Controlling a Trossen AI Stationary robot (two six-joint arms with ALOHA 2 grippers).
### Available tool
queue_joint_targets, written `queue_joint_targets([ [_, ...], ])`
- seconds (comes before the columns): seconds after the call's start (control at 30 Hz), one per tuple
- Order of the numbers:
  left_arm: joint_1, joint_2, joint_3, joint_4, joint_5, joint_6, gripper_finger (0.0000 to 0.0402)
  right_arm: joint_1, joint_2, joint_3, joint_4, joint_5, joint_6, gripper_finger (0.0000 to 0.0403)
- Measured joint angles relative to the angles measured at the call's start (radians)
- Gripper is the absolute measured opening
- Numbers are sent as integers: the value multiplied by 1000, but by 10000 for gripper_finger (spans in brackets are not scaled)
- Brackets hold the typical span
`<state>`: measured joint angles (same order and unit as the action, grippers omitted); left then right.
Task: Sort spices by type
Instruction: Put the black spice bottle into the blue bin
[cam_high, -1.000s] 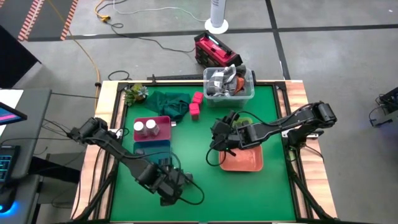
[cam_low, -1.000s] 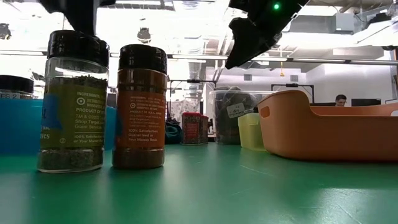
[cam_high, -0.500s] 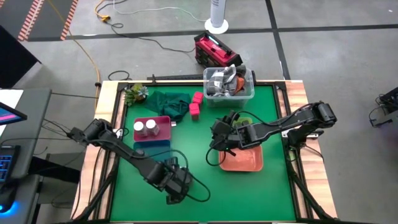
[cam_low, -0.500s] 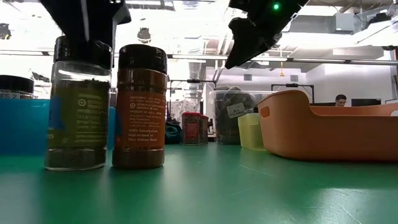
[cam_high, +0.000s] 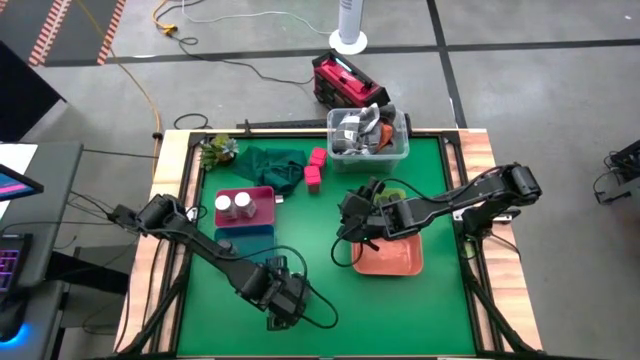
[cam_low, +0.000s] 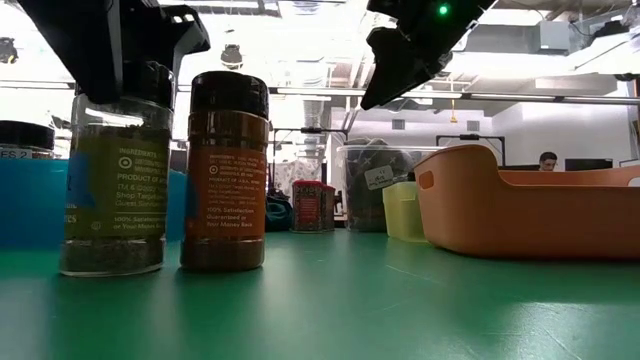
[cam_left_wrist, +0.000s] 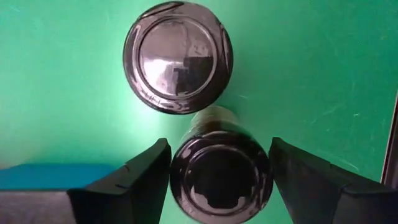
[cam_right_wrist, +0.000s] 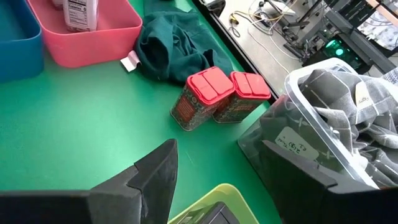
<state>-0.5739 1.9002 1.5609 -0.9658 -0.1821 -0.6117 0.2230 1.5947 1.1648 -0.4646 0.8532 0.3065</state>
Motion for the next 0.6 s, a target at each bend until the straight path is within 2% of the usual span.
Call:
queue_joint_targets([
  [0.2, 0, 1, -88, 59, 49, -1, 231, 0, 0, 0, 1, 0, 0, 256],
  [0.4, 0, -2, -105, 91, 48, 37, 184, 0, 0, 0, 1, 0, 0, 256],
  [0.6, 0, -19, -105, 61, 83, 37, 180, 0, 0, 0, 1, 0, 0, 256],
])
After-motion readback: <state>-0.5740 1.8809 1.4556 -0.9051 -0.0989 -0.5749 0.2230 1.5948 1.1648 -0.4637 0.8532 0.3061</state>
